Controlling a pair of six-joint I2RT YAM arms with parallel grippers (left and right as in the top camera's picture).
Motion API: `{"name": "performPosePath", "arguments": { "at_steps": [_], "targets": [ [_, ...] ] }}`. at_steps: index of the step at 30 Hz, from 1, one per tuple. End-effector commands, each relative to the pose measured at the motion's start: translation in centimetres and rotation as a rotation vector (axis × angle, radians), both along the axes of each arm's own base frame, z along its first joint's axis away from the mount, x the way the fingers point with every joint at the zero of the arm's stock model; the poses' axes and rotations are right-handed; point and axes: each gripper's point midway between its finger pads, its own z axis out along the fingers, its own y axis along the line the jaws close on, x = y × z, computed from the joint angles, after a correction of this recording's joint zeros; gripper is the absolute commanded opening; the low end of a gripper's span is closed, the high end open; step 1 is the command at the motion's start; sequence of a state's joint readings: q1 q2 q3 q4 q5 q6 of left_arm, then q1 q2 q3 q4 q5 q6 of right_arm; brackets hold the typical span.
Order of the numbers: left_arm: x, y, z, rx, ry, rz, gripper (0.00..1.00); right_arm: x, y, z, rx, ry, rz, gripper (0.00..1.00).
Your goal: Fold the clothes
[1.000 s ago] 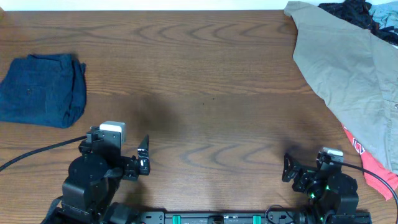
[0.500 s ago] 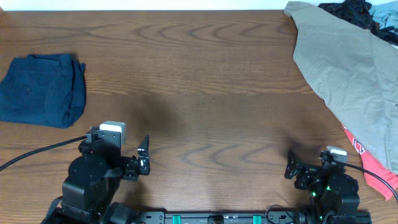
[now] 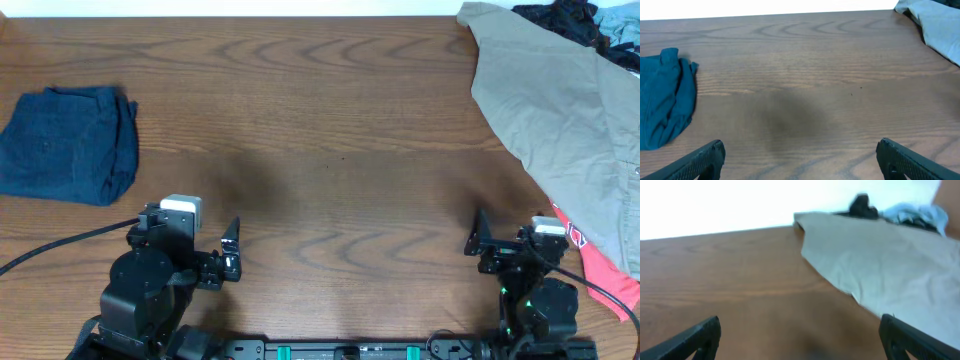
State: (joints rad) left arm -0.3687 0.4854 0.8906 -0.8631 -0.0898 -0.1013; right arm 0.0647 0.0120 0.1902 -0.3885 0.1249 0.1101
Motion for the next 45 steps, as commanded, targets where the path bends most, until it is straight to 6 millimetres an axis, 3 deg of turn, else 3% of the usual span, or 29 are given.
{"name": "performPosePath", "arguments": {
  "at_steps": [1,6,14,19,45],
  "targets": [
    [0.1,0.2,0.0,0.003,-0.004,0.013,0.98,0.6,0.3,-0.4,-0.061,-0.030,0.024,0.99],
    [0.1,0.2,0.0,0.003,-0.004,0.013,0.98,1.6,0.9,-1.1,-0.052,-0.092,0.053,0.99],
    [0.1,0.2,0.0,0.003,-0.004,0.013,0.98,2.0,1.3,0.1,-0.128,-0.181,0.080,0.99],
    [0.1,0.2,0.0,0.003,-0.004,0.013,0.98,1.9,1.0,-1.1,-0.179,-0.132,0.081,0.99],
    [0.1,0.2,0.0,0.003,-0.004,0.013,0.98,2.0,1.2,-1.0,-0.191,-0.133,0.097,0.99]
  ]
}}
